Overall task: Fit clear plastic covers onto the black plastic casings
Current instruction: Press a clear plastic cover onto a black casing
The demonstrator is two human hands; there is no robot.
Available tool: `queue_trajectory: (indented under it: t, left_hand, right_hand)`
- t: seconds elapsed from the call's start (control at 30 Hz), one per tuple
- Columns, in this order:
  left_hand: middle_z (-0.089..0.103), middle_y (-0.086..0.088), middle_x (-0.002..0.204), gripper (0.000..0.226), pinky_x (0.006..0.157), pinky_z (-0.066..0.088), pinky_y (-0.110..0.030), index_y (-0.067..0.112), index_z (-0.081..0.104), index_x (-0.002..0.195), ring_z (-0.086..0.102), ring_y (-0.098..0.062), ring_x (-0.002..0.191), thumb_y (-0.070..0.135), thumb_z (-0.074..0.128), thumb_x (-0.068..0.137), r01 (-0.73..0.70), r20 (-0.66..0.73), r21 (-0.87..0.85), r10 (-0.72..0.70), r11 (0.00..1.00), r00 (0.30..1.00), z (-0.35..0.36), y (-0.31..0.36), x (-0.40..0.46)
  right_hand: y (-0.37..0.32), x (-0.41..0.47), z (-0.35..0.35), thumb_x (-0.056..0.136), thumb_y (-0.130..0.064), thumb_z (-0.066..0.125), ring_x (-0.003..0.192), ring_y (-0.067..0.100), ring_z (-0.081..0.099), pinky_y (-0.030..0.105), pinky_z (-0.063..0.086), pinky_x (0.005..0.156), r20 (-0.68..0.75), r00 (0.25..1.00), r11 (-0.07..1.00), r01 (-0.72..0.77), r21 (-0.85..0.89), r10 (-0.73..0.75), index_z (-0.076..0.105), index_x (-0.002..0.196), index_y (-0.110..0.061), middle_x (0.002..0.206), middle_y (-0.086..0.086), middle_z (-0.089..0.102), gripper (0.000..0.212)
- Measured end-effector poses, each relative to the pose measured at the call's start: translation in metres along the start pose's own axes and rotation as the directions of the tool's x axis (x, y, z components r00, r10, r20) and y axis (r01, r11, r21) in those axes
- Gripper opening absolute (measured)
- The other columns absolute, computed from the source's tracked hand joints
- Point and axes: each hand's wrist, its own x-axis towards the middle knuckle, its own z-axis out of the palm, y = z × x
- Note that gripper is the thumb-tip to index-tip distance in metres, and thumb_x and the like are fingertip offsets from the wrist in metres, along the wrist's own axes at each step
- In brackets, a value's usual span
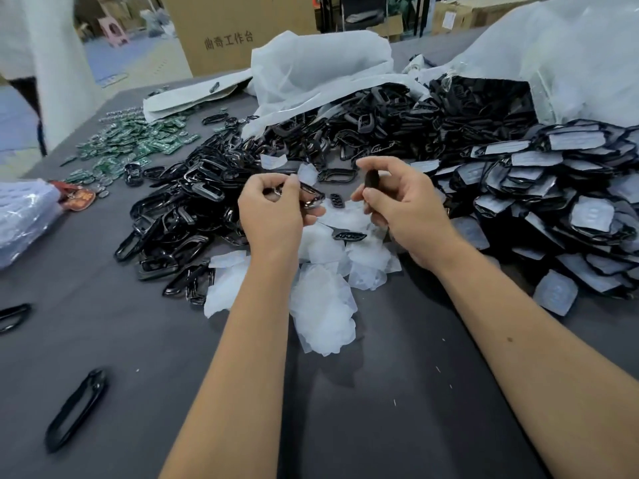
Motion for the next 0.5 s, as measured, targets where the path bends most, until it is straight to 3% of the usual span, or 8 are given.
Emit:
queue_trajectory:
  t: [0.1, 0.23, 0.37, 0.5]
  left_hand:
    - [0.072, -0.005, 0.07, 0.003, 0.042, 0.049, -0.021, 0.008, 0.064, 0.102, 0.073, -0.024, 0.054, 0.01, 0.062, 0.101, -0.003, 0.104, 0.03, 0.0, 1.0, 0.995, 0.0006, -0.0046, -0.0044]
    - [0.073, -0.009, 0.074, 0.002, 0.038, 0.043, -0.02, 0.008, 0.066, 0.1, 0.073, -0.024, 0.052, 0.007, 0.064, 0.1, -0.004, 0.108, 0.045, -0.001, 0.999, 0.994, 0.0007, -0.008, -0.0021]
    - [0.071, 0.0, 0.065, 0.002, 0.036, 0.039, -0.023, 0.008, 0.066, 0.099, 0.065, -0.018, 0.043, 0.01, 0.066, 0.098, -0.057, 0.115, 0.065, 0.049, 0.996, 0.992, 0.0041, -0.0092, 0.001]
    - [0.073, -0.004, 0.07, 0.004, 0.041, 0.043, -0.026, 0.009, 0.066, 0.098, 0.067, -0.022, 0.046, 0.012, 0.067, 0.097, -0.09, 0.157, 0.122, 0.07, 0.988, 0.985, 0.0077, -0.0117, -0.0012]
  right_hand:
    - [-0.0001, -0.0039, 0.005, 0.093, -0.002, 0.064, 0.071, 0.016, 0.063, 0.021, 0.048, 0.059, 0.048, 0.999, 0.999, -0.007, 0.037, 0.006, 0.053, 0.124, -0.011, 0.092, 0.011, 0.079, 0.034]
    - [0.0002, -0.0046, 0.0084, 0.093, 0.004, 0.069, 0.066, 0.018, 0.064, 0.023, 0.049, 0.054, 0.025, 0.999, 0.995, -0.03, 0.096, 0.028, 0.059, 0.108, -0.002, 0.088, 0.016, 0.078, 0.019]
    - [-0.0021, -0.0054, 0.0079, 0.095, 0.002, 0.069, 0.057, 0.019, 0.065, 0.024, 0.052, 0.05, -0.003, 1.0, 0.992, -0.027, 0.119, 0.028, 0.061, 0.095, -0.005, 0.085, 0.016, 0.078, 0.01]
    - [-0.0027, -0.0066, 0.0094, 0.097, -0.003, 0.07, 0.055, 0.02, 0.062, 0.027, 0.05, 0.047, -0.015, 0.999, 0.995, -0.039, 0.092, 0.041, 0.061, 0.096, -0.005, 0.08, 0.014, 0.077, 0.009]
